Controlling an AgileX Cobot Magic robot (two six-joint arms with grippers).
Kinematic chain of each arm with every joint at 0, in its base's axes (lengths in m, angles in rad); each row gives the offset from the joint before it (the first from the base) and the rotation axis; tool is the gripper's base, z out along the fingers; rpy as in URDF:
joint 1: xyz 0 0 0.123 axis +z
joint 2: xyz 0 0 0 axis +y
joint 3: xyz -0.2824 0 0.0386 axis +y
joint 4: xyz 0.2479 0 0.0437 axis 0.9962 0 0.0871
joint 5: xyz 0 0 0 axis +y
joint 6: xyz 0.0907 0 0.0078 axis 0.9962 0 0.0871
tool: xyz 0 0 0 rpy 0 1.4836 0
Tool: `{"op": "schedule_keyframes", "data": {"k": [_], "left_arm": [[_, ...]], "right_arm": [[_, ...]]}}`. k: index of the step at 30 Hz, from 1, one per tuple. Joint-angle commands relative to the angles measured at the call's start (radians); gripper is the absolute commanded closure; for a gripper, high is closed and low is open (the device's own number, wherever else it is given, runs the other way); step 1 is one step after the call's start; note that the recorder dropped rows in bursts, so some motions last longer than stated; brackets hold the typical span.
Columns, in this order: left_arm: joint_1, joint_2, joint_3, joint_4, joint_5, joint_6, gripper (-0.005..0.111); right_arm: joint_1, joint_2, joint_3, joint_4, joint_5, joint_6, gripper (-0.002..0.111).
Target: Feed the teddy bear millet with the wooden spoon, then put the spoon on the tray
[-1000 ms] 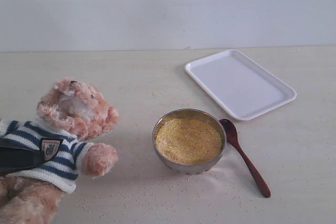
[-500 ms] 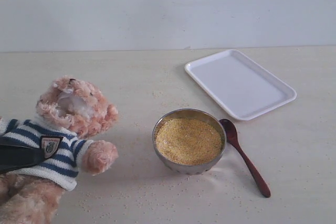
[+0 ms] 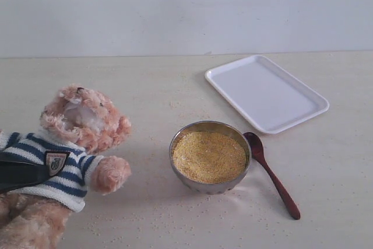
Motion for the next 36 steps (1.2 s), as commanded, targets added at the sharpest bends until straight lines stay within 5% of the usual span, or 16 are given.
{"op": "schedule_keyframes", "data": {"k": [1,5,8,19,27,36], "left_arm": [[0.002,-0.001,-0.001,-0.023,0.016,0.007,0.102],[0.002,-0.001,-0.001,-0.023,0.016,0.007,0.102],[0.002,-0.001,-0.001,-0.023,0.016,0.007,0.102],[0.002,-0.001,-0.001,-0.023,0.016,0.009,0.102],[0.002,-0.001,-0.001,-0.023,0.016,0.009,0.102],[0.002,-0.001,-0.001,-0.023,0.016,0.009,0.102]], "right_arm": [[-0.001,-0.004,0.000,-0.001,-0.007,-0.005,0.108],[-0.001,-0.004,0.000,0.244,-0.018,0.261,0.108],[-0.001,-0.004,-0.064,0.408,0.055,0.241,0.108],[-0.001,-0.004,-0.420,0.416,0.354,0.063,0.108],[-0.001,-0.004,-0.444,0.409,0.345,0.063,0.108],[-0.001,0.033,-0.444,0.388,0.563,-0.165,0.108]]}}
